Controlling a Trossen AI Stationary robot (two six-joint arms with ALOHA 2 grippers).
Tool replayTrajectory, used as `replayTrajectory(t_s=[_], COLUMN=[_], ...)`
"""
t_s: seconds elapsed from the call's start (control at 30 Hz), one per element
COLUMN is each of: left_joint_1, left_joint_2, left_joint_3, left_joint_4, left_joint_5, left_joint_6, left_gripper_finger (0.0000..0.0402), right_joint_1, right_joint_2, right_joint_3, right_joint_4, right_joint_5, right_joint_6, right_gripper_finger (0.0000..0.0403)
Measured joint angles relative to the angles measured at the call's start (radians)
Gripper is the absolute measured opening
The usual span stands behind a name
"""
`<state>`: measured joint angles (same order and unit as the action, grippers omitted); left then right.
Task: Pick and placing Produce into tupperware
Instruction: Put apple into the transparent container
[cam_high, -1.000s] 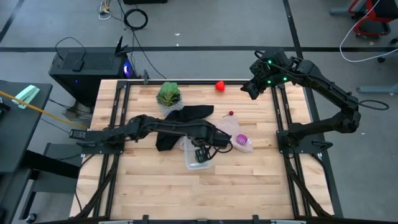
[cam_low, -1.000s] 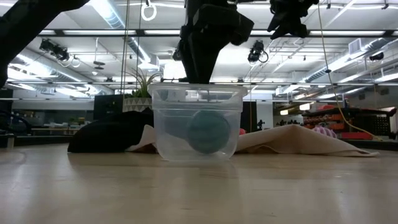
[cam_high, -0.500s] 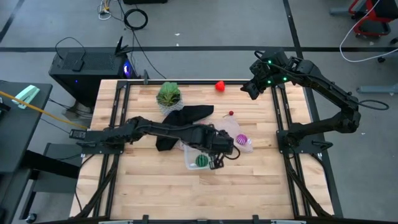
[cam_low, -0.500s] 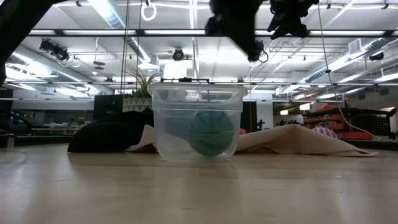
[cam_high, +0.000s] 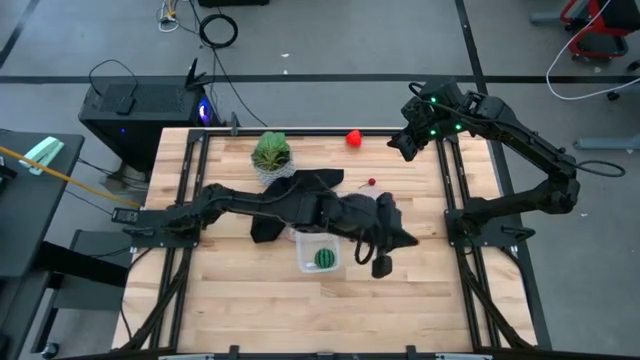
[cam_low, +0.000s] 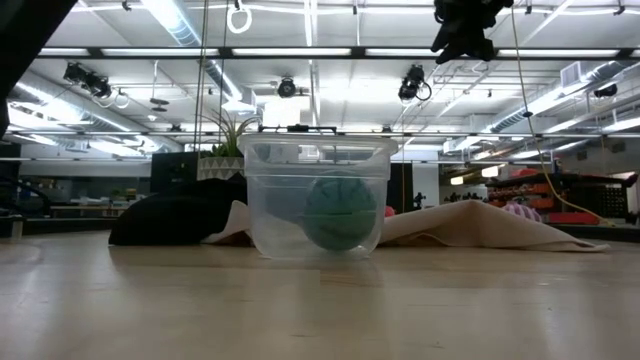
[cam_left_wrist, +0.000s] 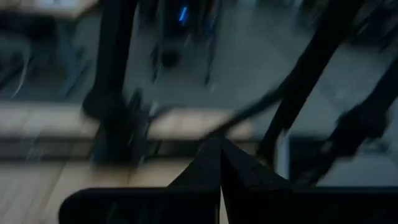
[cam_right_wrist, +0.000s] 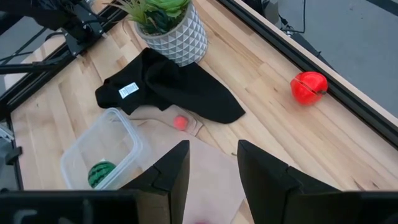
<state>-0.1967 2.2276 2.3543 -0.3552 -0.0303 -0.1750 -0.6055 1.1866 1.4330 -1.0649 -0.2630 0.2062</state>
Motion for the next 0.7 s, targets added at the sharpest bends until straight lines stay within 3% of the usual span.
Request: replayTrajectory(t_s=[0.23, 0.47, 0.6, 0.7], left_joint_1=[-0.005, 0.007, 0.030, 0.043], left_joint_2=[0.003, 0.002, -0.001, -0.009], left_joint_3=[-0.060, -0.236, -0.301, -0.346], left_joint_4=[0.440, 1.142, 1.318, 1.381], left_joint_5=[0.079, 0.125, 0.169, 0.138], left_joint_6=[0.024, -0.082, -0.107, -0.092], left_gripper_finger=[0.0001, 0.0001, 0.0001, 0.0001], right_joint_1=[0.000, 0.000, 0.000, 0.000], right_joint_2=[0.000, 0.000, 0.000, 0.000], right_joint_3=[0.000, 0.000, 0.000, 0.000], right_joint_4=[-0.001, -0.002, -0.003, -0.005], right_joint_5=[0.000, 0.000, 0.000, 0.000], right_joint_6=[0.001, 0.025, 0.030, 0.037], right_gripper_finger=[0.0142, 0.0142, 0.0142, 0.0142])
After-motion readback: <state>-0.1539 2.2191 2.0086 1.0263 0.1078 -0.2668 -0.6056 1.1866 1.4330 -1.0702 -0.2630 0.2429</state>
